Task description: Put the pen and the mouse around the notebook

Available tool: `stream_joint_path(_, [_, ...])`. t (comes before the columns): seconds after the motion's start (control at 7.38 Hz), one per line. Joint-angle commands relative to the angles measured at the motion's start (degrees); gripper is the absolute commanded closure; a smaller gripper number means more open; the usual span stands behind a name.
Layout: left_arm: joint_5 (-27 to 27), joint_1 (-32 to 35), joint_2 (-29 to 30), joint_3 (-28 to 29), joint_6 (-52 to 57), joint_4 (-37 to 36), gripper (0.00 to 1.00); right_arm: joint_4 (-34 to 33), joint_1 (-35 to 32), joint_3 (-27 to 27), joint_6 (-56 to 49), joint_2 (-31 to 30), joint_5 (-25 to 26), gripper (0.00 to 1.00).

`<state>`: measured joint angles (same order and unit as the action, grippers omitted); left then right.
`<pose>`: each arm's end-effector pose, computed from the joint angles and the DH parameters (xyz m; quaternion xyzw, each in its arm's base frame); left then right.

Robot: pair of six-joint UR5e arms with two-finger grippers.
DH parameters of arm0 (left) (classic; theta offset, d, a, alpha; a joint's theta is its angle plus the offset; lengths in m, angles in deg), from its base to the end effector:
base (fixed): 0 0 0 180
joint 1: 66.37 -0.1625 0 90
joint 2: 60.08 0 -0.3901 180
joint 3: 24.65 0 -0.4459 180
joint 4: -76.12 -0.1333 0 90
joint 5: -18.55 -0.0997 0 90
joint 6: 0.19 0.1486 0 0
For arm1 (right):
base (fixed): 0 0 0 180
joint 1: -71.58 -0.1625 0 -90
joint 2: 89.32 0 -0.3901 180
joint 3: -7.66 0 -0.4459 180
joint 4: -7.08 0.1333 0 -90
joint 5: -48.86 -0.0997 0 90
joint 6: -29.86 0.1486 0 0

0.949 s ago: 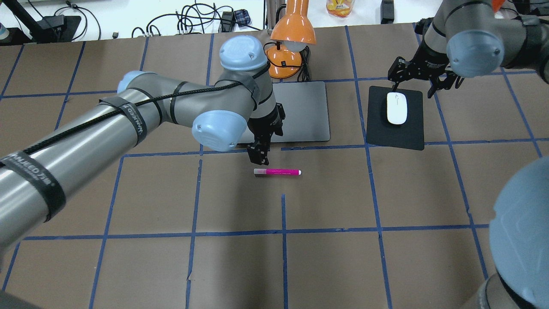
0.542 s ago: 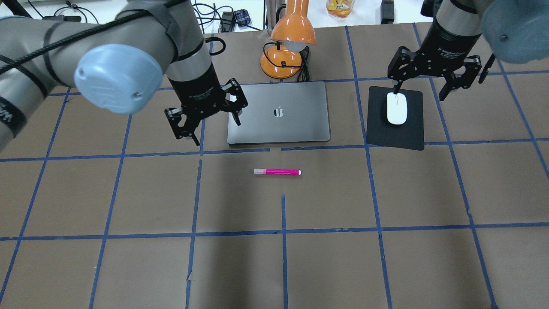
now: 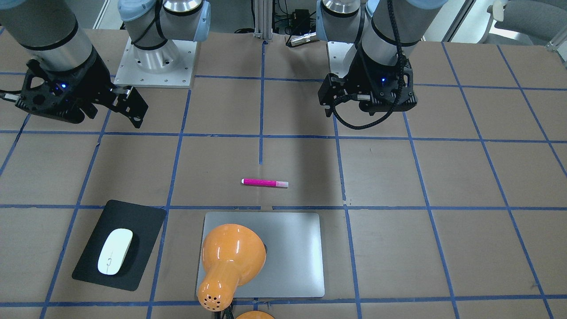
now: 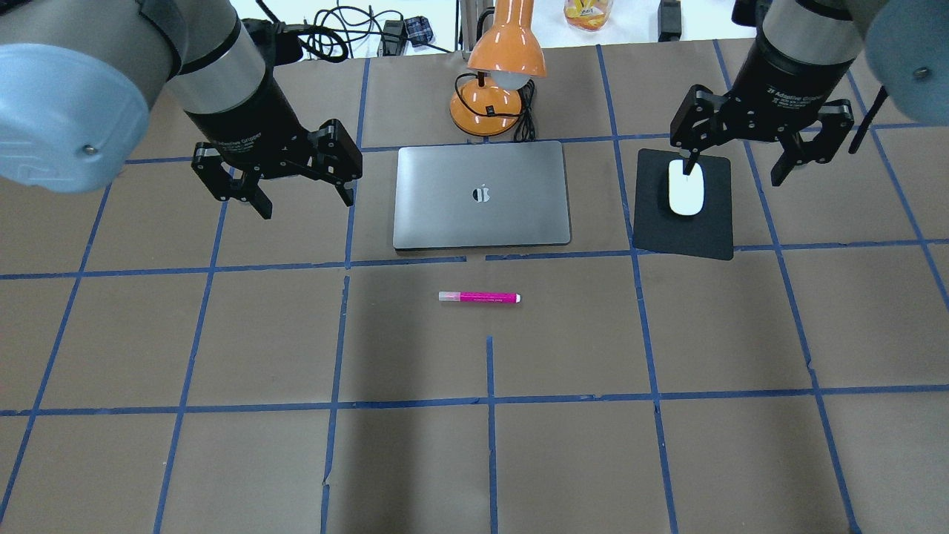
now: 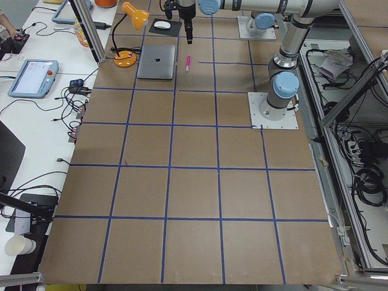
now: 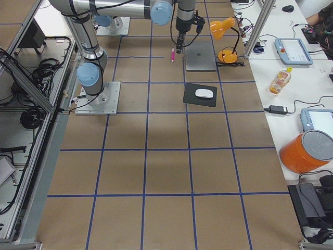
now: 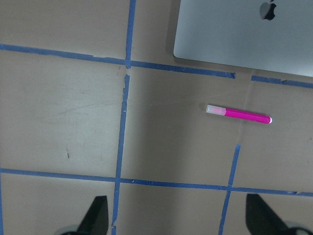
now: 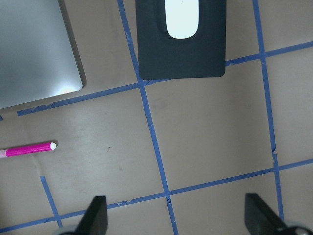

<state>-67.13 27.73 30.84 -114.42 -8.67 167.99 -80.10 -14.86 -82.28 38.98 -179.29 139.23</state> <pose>-0.1831 -0.5334 0.3947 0.0390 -0.9983 -0.0263 0.0350 0.0987 -0.5456 0.3996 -0.1103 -0.9936 -0.0242 0.0044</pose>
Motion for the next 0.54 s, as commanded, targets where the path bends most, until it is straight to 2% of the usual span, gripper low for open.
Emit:
stream_joint_path(0.0, [-0.11,-0.76,-0.40,0.21,0.83,-1.34,0.00,0.43,-0.04,-0.23,0.11,-2.14,-0.02,0.00])
stream_joint_path(0.41, [-0.28,-1.02,-0.31,0.91,0.83,-1.25,0.00,0.78,-0.04,-0.67,0.02,-3.54,-0.02,0.00])
